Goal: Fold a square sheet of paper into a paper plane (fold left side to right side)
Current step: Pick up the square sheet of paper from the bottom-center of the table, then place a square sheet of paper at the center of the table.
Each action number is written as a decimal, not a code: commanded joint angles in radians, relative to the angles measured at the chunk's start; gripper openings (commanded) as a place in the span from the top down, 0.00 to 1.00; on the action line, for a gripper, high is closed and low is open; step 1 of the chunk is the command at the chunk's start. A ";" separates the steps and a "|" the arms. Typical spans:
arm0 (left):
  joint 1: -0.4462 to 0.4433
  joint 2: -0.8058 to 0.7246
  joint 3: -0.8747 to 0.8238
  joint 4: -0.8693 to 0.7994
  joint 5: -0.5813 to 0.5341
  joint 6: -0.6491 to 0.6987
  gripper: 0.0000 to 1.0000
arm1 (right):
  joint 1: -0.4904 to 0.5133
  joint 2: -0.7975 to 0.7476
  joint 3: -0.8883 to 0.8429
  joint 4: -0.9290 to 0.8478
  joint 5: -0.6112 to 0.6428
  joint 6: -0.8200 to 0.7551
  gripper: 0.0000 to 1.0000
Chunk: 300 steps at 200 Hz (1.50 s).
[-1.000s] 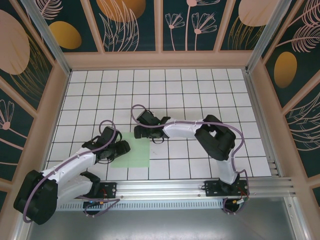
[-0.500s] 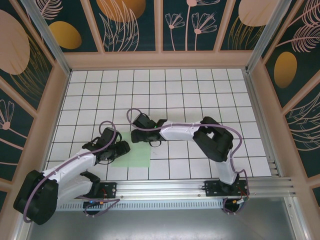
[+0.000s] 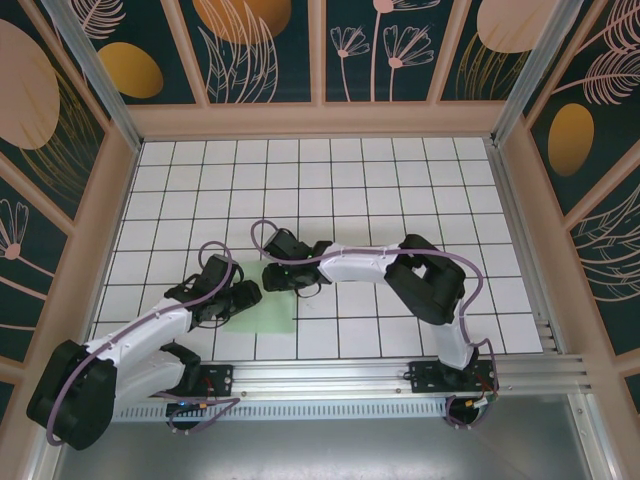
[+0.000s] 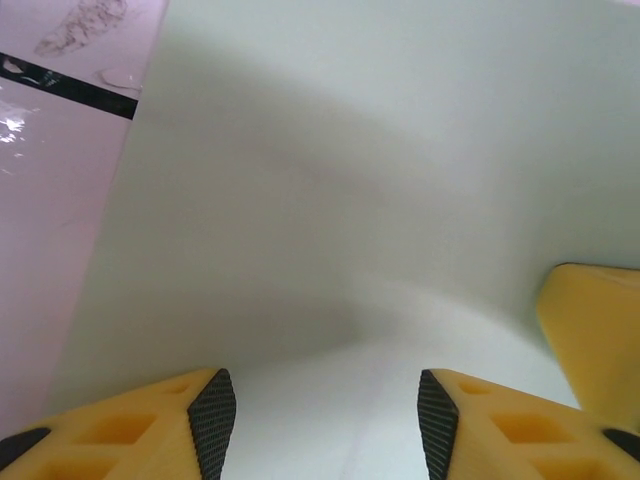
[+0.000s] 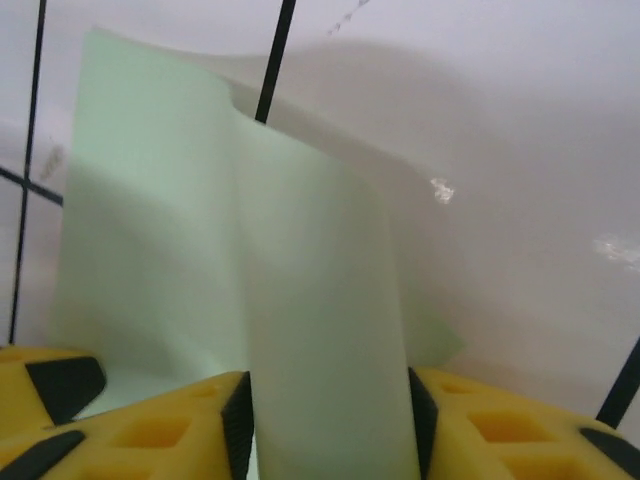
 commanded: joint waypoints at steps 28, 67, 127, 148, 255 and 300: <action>-0.007 -0.049 0.032 -0.023 0.007 -0.009 0.42 | -0.047 -0.125 -0.123 0.114 -0.128 -0.009 0.71; -0.007 -0.071 0.158 -0.068 -0.073 0.034 0.35 | -0.115 -0.260 -0.261 0.232 -0.194 -0.031 0.75; -0.006 -0.071 0.336 -0.011 -0.103 0.173 0.19 | -0.356 -0.542 -0.435 0.286 -0.428 -0.215 0.75; -0.005 -0.071 0.396 0.059 -0.048 0.262 0.12 | -0.482 -0.654 -0.468 0.287 -0.544 -0.282 0.75; -0.007 0.100 0.665 0.259 0.461 0.720 0.02 | -0.718 -0.850 -0.181 0.019 -0.898 -0.593 0.75; -0.007 0.144 0.721 0.254 0.536 0.808 0.01 | -0.719 -0.873 -0.061 -0.078 -0.985 -0.679 0.75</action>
